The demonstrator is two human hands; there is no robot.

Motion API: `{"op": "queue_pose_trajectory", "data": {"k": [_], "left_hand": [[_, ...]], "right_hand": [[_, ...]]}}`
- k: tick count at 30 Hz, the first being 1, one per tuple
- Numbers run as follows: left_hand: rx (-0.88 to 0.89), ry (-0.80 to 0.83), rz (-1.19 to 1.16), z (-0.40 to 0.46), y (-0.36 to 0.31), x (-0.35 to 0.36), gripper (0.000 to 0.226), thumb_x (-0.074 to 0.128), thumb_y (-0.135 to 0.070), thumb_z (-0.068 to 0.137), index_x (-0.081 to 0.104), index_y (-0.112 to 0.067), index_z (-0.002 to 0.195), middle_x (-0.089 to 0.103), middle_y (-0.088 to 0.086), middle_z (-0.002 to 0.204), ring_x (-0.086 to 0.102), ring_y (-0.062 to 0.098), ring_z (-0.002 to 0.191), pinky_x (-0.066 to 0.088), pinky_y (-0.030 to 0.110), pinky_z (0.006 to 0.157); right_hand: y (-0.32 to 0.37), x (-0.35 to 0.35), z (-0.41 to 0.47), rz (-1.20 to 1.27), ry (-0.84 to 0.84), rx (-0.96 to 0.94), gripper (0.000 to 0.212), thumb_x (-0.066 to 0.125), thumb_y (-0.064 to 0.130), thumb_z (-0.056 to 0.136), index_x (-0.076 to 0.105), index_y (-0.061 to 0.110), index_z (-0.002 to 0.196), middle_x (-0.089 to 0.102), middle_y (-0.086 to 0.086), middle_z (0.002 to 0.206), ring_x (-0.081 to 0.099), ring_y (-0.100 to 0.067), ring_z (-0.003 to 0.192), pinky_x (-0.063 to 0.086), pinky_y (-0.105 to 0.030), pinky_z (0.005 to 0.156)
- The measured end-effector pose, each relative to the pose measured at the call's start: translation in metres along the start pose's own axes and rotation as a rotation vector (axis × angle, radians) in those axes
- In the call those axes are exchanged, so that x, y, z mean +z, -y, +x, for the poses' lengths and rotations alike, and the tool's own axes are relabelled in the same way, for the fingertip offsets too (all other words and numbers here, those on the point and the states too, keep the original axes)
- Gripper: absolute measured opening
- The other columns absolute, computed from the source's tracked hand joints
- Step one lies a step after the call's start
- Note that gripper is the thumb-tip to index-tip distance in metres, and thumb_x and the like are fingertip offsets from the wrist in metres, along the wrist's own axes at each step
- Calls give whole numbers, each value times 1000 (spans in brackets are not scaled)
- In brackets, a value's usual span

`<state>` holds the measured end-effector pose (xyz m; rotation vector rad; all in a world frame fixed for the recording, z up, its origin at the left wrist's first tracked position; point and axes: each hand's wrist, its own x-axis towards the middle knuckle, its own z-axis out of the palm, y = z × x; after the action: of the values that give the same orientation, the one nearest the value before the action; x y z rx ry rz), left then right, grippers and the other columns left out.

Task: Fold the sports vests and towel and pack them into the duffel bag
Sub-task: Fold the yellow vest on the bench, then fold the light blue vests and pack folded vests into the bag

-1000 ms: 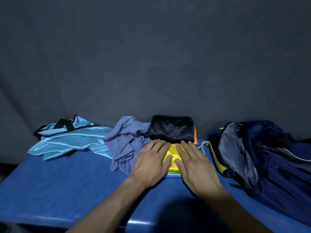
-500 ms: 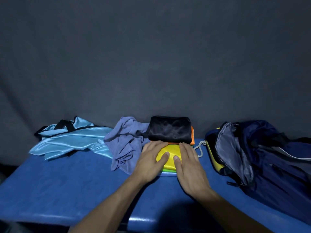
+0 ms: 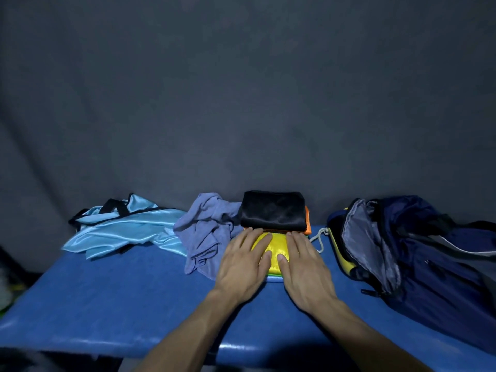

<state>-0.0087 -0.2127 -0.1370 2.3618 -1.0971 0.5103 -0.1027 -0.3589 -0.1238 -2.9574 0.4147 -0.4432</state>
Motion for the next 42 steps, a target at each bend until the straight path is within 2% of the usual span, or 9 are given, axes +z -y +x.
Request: {"op": "queue_pose_trajectory", "data": {"k": [5,9,11,21,27,31,34,38,42], "left_hand": [[-81,105,-157,1,3,-7,56,26,-53,104,52,-28,146,46,-5,150,36,18,139,33,38,116],[-32,152,-78,8,6,-18,57,27,-56,101,52,-29,145,45,-1,152,38,23,140,30,40,117],[7,156,-56,10,9,-23,51,32,-51,103,52,-27,143,45,1,151,37,25,140,29,40,117],[51,91,-238,16,23,-59,36,40,-30,103,58,-25,134,57,-10,139,50,10,129,41,28,107],[-263,-149,-109,0,104,-110,35,55,-5,86,70,-18,115,68,2,113,60,25,107,50,38,88],[-496,110,177,-31,177,-124,62,63,-21,92,44,-20,151,40,8,156,34,36,144,32,48,116],[-603,357,265,-44,200,-110,63,46,-47,103,21,-37,160,14,-2,170,5,28,156,7,49,124],[-635,95,276,-52,211,-108,35,47,-32,100,62,-21,130,59,5,138,47,35,128,36,48,103],[-820,-236,-6,-47,197,-138,18,38,-17,105,52,-7,98,62,16,99,53,34,89,38,41,75]], "right_hand": [[-2,-5,-3,53,47,-22,86,-3,61,93,19,14,162,18,-3,169,10,-19,157,7,-35,126],[10,-15,-6,-32,-123,-64,64,29,44,98,54,8,144,51,-10,151,44,-31,143,31,-45,121],[22,-17,-7,-57,-156,-157,56,37,36,96,60,9,139,58,-9,143,50,-31,136,31,-48,117],[50,-22,9,62,-181,-229,54,34,34,98,60,8,139,60,-7,141,53,-26,134,25,-41,116],[81,-12,34,257,-116,-463,53,37,31,100,50,13,148,50,0,153,38,-16,145,17,-29,124],[104,1,43,146,-111,-637,55,52,26,92,51,15,147,51,-2,150,44,-21,143,31,-39,122],[115,19,38,15,-34,-698,62,66,28,83,54,23,144,53,-3,148,50,-25,138,38,-44,116],[121,37,25,-47,32,-707,51,50,43,88,64,30,135,63,-1,140,63,-22,125,51,-38,103],[131,37,24,-58,56,-663,53,36,44,91,74,23,122,69,-1,130,68,-20,116,57,-38,95]]}}
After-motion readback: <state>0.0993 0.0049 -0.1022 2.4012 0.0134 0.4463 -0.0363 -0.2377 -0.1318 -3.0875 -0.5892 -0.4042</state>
